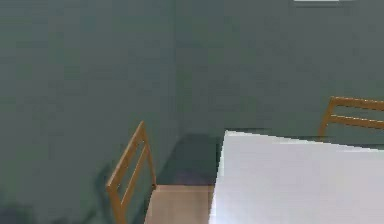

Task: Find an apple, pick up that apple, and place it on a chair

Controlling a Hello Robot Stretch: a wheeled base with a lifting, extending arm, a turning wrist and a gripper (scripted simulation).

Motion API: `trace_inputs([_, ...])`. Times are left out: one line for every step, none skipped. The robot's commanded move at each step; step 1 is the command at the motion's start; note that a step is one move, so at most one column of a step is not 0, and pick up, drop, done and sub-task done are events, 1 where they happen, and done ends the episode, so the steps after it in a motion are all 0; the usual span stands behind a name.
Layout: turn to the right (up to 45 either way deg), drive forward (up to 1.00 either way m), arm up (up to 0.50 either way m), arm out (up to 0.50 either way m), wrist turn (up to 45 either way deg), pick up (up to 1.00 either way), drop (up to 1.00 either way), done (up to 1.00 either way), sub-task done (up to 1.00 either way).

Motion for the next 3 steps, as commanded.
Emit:
trace_inputs([-45.0,0.0,0.0,0.0,0.0,0.0,0.0,0.0,0.0])
trace_inputs([-30.0,0.0,0.0,0.0,0.0,0.0,0.0,0.0,0.0])
trace_inputs([0.0,0.2,0.0,0.0,0.0,0.0,0.0,0.0,0.0])
